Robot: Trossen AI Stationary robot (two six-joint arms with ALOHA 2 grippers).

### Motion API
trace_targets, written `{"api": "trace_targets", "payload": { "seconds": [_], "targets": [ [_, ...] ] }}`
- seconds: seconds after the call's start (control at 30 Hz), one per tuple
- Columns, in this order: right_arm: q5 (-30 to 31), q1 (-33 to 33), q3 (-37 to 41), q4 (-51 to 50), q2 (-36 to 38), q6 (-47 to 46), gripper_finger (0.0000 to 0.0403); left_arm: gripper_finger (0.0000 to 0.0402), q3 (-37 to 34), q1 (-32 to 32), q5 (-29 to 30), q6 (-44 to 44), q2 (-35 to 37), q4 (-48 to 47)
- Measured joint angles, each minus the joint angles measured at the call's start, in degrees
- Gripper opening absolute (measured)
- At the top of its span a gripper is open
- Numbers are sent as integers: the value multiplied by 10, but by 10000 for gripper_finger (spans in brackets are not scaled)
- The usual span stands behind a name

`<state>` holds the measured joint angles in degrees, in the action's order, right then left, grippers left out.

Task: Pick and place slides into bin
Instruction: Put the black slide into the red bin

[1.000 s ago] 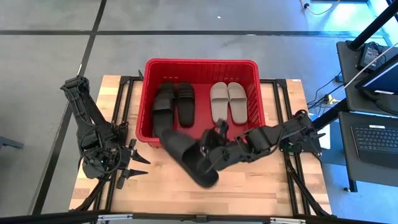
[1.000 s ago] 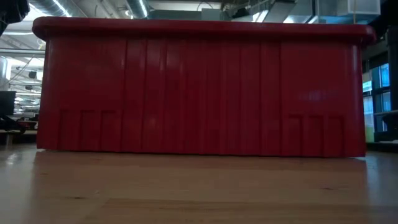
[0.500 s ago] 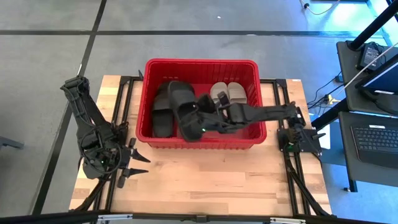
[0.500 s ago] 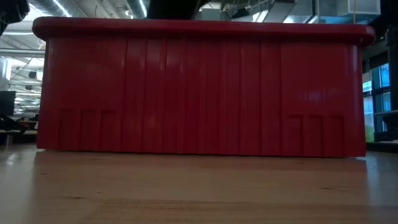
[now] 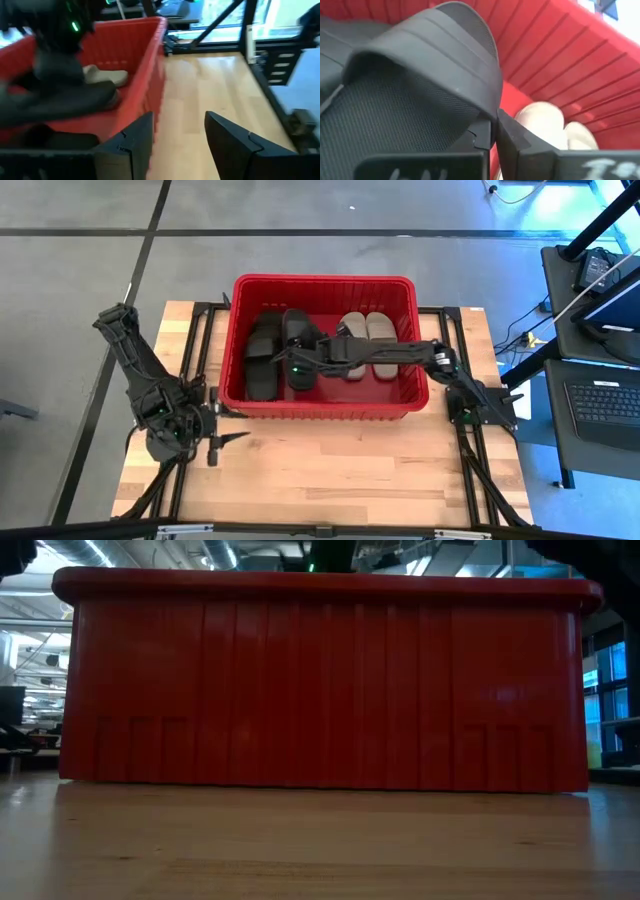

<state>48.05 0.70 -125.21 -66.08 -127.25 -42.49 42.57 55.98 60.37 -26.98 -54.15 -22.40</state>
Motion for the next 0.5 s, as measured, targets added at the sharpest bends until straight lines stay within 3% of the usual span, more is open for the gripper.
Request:
{"api": "trace_targets", "payload": {
  "seconds": [0.5],
  "targets": [
    [-44,18,0,2,-36,-30,15,171,0,-89,-12,81,97,-59]
  ]
}}
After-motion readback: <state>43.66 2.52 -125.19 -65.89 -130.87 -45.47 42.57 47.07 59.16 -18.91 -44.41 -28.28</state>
